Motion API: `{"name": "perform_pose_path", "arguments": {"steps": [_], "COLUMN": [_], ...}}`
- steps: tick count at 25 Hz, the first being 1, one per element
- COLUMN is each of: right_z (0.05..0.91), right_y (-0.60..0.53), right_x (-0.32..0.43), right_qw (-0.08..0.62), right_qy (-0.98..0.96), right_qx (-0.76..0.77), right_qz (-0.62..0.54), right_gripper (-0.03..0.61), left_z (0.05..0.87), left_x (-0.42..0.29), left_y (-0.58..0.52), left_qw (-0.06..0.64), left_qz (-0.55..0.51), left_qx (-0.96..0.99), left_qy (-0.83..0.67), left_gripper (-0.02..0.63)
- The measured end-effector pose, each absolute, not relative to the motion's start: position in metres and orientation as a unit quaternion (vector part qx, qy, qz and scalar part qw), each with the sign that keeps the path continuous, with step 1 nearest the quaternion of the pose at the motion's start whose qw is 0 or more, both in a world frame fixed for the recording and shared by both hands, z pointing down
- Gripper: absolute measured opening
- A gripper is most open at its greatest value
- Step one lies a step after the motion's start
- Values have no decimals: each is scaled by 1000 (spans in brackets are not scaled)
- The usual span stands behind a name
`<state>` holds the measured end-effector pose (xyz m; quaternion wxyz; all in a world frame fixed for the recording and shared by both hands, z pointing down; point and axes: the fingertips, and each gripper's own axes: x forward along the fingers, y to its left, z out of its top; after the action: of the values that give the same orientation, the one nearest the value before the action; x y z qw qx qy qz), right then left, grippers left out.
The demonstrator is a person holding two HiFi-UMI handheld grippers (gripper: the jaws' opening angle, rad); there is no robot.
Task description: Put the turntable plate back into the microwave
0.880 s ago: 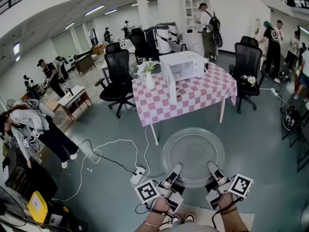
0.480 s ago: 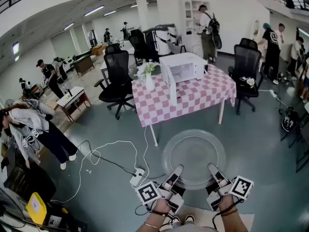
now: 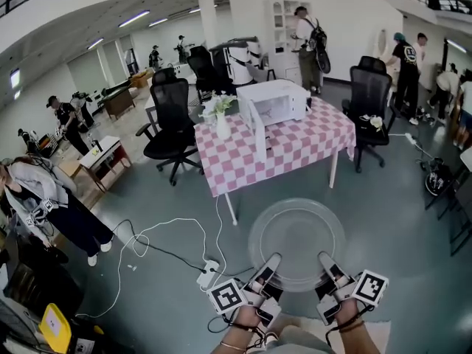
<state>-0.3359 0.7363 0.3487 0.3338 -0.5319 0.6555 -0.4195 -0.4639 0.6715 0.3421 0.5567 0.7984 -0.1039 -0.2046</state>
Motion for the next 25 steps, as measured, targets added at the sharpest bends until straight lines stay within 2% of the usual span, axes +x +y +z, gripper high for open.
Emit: {"name": "perform_pose_path", "arguments": {"steps": [13,25], "right_z": [361,367], "right_y": [676,553], "right_x": [-309,-213], "right_qw": [325,303], "right_qy": [656,666], "right_qx": [-529,-519], "right_qz": [-429,-443], "right_gripper": [75,75], "left_z": [356,360], "left_x": [-437,-345], "left_y": [610,492], "left_qw": [557,556], "left_qz": [-182,-185], "left_qx": [803,799], "left_qy": [-111,-132], "left_gripper": [51,54]}}
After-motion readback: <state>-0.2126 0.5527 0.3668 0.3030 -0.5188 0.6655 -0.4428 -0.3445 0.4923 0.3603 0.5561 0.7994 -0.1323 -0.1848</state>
